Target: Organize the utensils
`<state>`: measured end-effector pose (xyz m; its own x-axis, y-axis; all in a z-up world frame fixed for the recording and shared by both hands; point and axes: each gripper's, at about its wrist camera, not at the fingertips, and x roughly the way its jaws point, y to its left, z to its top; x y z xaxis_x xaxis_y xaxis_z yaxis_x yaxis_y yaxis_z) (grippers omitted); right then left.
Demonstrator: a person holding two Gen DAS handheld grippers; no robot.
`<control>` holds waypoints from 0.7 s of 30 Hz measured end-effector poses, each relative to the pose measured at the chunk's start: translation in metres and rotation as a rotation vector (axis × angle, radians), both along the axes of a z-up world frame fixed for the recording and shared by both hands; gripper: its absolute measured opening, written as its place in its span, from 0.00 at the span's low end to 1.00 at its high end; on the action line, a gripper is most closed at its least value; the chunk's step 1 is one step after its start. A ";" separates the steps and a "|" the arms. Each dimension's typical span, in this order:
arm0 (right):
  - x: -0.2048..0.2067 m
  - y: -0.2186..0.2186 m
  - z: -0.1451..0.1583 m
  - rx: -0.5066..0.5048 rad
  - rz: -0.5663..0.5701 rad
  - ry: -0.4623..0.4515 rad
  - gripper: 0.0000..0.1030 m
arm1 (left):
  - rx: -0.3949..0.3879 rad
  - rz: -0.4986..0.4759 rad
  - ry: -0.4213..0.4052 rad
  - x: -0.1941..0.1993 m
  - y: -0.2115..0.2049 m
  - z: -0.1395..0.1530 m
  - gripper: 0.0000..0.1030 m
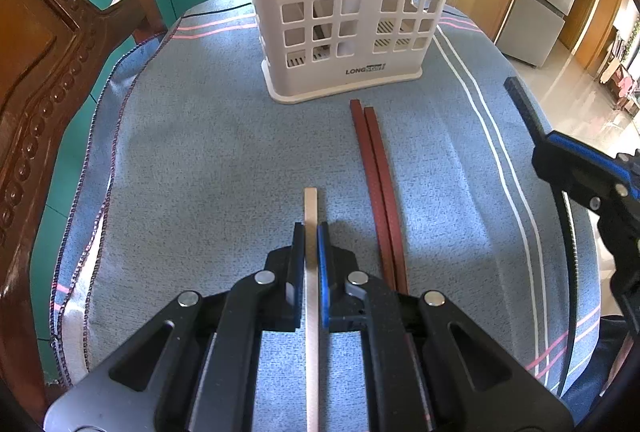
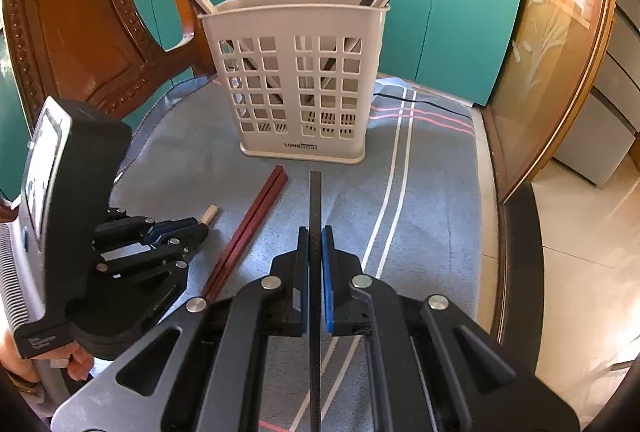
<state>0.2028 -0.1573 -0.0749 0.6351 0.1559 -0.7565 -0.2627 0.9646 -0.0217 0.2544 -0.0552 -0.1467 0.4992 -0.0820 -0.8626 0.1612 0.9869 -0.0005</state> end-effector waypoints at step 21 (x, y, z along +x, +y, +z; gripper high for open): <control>0.030 -0.042 -0.008 0.276 -0.027 0.126 0.06 | -0.196 0.038 -0.056 -0.013 0.033 0.056 0.07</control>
<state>0.2333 -0.1990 -0.0832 0.5455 0.3505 -0.7613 -0.2206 0.9364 0.2731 0.2418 -0.0224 -0.0910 0.5518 -0.2261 -0.8028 0.1290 0.9741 -0.1857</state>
